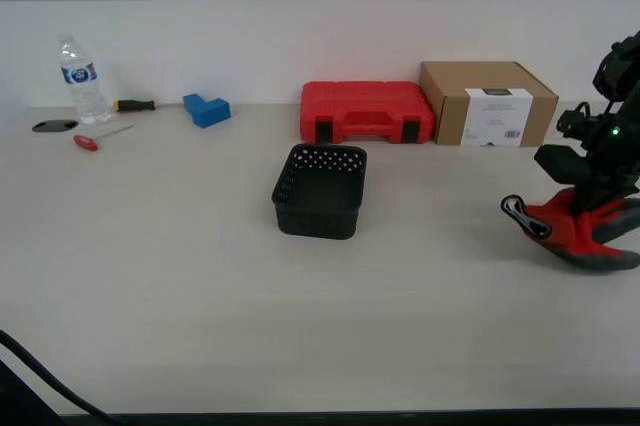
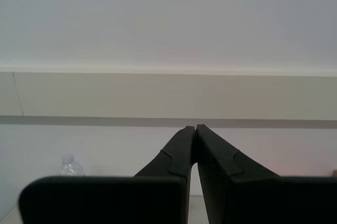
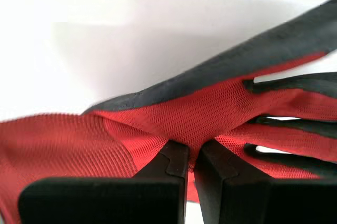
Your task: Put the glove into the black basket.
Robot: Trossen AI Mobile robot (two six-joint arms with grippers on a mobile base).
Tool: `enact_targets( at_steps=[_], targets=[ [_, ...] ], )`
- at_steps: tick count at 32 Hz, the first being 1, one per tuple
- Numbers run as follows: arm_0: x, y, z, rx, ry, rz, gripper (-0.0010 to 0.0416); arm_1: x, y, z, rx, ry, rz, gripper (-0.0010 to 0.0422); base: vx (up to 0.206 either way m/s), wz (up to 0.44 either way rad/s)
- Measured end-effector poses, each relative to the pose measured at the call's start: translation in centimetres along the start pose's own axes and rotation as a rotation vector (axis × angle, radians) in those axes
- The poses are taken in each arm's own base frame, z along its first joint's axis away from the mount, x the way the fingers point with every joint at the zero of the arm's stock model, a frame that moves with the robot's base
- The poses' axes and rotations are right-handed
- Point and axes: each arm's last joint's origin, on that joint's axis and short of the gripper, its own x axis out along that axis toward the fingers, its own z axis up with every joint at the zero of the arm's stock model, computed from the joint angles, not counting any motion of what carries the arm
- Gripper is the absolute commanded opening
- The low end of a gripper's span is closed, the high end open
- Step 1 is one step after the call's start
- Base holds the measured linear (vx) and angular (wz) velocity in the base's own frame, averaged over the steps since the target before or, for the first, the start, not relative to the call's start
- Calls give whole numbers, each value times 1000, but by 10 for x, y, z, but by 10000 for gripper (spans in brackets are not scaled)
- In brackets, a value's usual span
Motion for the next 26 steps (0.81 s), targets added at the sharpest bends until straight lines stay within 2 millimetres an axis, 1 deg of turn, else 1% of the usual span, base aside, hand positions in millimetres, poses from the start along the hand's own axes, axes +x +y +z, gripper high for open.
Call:
enact_targets(
  at_steps=[2,3,6,7,8,9,10,11,12,13,14,15,16,17,18,19,20,21,22,24,25,26],
  targets=[
    [-19,4,9,-4,-85,38,-1,0,0,0,0,0,-1,0,0,0],
    [-24,8,13,-13,-115,64,-1,0,0,0,0,0,-2,0,0,0],
    [-27,24,21,-45,-130,136,-1,0,0,0,0,0,0,0,0,0],
    [-31,41,35,-106,-180,194,-1,0,0,0,0,0,-3,0,0,0],
    [-32,72,51,-195,-195,199,-1,0,0,0,0,1,-2,0,-11,-73],
    [-39,82,70,-225,-250,157,-1,0,1,1,0,-6,10,0,-7,-105],
    [-43,102,79,-279,-283,177,-1,0,0,1,0,-5,6,0,-3,-85],
    [-55,132,93,-365,-340,209,-1,-1,-1,0,0,2,-21,0,17,66],
    [-62,154,97,-424,-368,248,-1,-1,-1,1,0,-3,-19,0,-2,89],
    [-65,163,107,-431,-377,220,-1,0,0,2,0,-9,12,0,-14,32],
    [-65,179,110,-458,-377,225,-1,-1,1,2,0,-8,19,0,0,0],
    [-68,193,119,-481,-402,228,-1,-1,1,2,0,-8,18,0,0,0],
    [-66,210,127,-507,-417,245,-1,-1,0,2,0,-6,2,0,7,-43],
    [-61,218,128,-523,-396,257,-1,-1,-1,1,0,-3,-12,0,7,-48],
    [-46,235,135,-546,-341,302,-1,-1,-1,1,0,-6,-10,0,-13,-9],
    [-25,250,131,-547,-220,352,-1,-1,0,1,0,-5,11,0,4,50],
    [-25,258,141,-555,-234,395,-1,-1,1,1,0,-3,24,0,0,0],
    [-15,278,146,-576,-217,398,-1,-1,1,2,0,-5,28,0,21,18],
    [-9,287,141,-593,-196,411,-1,-1,1,1,0,-3,27,0,12,14],
    [5,299,145,-604,-159,405,-1,-2,0,2,0,-5,12,0,0,0],
    [9,303,145,-604,-146,400,-1,-2,0,2,0,-5,16,0,0,0],
    [8,308,147,-614,-173,403,0,-2,1,2,0,-2,21,0,0,0]
  ],
)
